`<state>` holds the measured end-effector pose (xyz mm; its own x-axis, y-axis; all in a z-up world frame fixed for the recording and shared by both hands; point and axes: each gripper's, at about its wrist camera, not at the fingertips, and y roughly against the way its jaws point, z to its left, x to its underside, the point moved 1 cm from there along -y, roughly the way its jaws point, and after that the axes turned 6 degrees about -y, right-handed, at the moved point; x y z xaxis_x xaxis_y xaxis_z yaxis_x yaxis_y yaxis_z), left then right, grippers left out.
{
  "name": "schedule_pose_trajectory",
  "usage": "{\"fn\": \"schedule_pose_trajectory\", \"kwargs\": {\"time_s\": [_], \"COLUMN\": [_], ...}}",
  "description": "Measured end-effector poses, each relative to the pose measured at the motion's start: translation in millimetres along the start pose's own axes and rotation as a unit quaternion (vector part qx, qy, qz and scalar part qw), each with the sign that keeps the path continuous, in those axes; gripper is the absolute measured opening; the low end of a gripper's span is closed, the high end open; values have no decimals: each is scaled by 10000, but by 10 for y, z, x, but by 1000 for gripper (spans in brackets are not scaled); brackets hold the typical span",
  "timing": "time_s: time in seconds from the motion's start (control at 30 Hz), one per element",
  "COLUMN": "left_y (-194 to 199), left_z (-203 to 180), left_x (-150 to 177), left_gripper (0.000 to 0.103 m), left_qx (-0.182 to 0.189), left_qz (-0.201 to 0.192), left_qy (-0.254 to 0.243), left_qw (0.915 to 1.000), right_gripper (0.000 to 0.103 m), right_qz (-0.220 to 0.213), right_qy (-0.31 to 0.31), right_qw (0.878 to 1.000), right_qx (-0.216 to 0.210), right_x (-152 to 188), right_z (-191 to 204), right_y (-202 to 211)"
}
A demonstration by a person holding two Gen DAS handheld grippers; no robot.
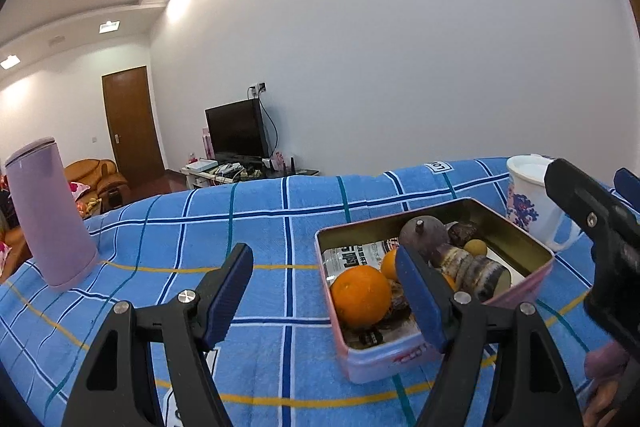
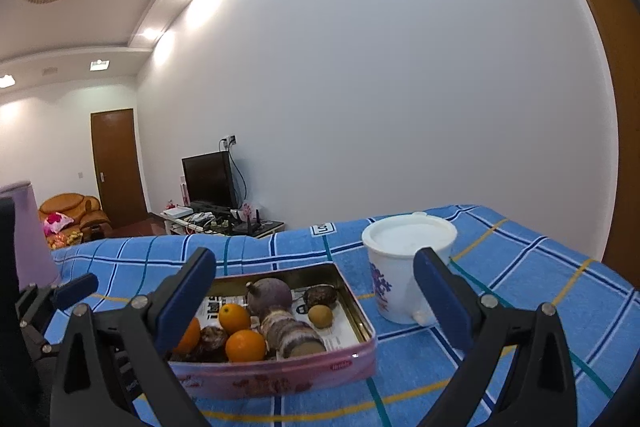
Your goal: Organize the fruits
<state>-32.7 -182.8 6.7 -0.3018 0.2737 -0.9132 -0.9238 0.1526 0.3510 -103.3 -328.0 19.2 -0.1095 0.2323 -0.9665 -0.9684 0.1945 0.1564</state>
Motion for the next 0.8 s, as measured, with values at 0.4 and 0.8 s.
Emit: {"fn": "schedule_pose_trajectory", "kwargs": {"time_s": [0.4,0.8], "left_y": [359,477], "left_z": [131,216], "left_x": [158,228], "left_gripper": [75,75], "left_qx": [28,0], "left_qz": [-165,-185], "left_qy": [92,204], "left_qw": [9998,9996], "right_gripper": [103,103], "right_qz": [-603,-872], "right_qy": [156,5], "right_qw": [9977,9957], "right_qx": [264,323], "right_x": [38,49], "right_z": [82,37], "right_y": [528,710]}}
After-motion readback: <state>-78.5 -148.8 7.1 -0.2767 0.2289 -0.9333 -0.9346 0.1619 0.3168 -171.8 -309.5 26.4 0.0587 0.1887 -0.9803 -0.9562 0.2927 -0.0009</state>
